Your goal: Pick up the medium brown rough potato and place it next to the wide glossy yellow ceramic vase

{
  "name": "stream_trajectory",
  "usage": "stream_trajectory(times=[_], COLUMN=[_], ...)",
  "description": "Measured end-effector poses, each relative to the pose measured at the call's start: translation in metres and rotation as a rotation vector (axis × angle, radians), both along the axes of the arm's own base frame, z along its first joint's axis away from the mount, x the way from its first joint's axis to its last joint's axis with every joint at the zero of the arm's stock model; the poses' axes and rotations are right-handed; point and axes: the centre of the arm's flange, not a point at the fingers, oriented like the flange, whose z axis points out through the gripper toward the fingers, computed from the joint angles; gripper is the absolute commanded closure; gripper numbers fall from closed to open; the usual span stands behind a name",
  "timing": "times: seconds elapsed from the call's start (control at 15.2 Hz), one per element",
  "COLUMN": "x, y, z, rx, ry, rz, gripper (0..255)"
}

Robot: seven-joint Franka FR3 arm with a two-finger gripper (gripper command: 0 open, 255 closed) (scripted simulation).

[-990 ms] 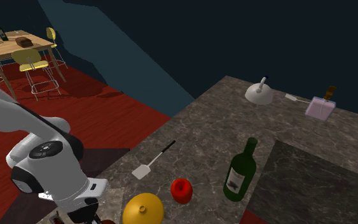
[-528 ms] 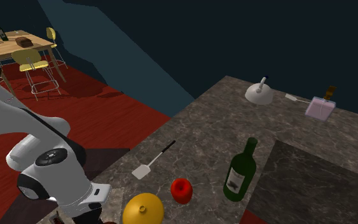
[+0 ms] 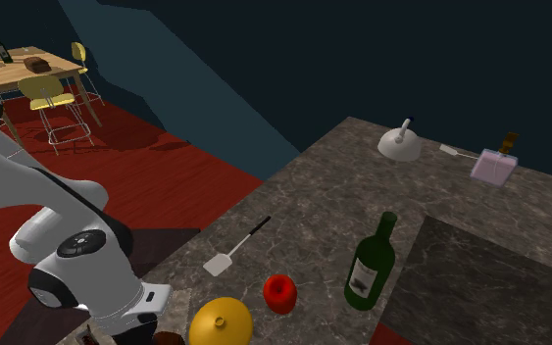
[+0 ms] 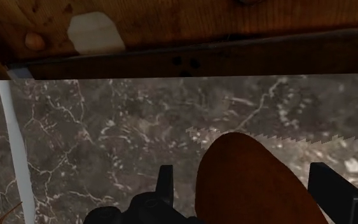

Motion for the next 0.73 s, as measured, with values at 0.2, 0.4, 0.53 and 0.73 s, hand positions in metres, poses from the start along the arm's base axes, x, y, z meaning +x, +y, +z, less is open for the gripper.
stream_trajectory(times=[0.2,0.4,0.53,0.73], x=[0.0,-0.007,-0.011,-0.011], y=[0.0,0.006,0.01,0.012], z=[0.0,0.025,0.042,0.046], rx=[0.001,0.001,0.0,0.001], ry=[0.002,0.0,0.0,0.001], rz=[0.0,0.001,0.0,0.0], gripper=[0,0,0,0])
